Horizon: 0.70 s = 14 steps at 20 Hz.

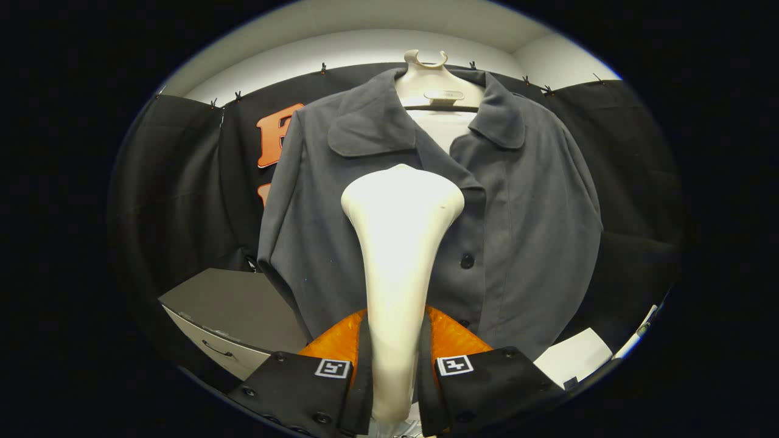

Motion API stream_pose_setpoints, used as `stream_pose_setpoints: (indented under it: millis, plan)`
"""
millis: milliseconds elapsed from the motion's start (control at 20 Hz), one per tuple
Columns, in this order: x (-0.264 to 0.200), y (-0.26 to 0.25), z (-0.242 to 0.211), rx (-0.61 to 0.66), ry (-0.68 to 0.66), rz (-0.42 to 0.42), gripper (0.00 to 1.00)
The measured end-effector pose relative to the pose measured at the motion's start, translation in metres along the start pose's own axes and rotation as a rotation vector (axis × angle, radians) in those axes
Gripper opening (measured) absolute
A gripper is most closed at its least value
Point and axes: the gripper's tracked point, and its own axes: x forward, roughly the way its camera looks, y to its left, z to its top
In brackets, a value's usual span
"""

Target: Iron the clothes twice with a garment steamer, once on the left side and once on the right side.

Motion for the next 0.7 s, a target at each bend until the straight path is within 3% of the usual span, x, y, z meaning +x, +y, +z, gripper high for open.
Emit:
stream_pose_setpoints:
  millis: [700]
  plan:
    - [0.001, -0.003, -0.066, -0.018, 0.089, -0.042, 0.38]
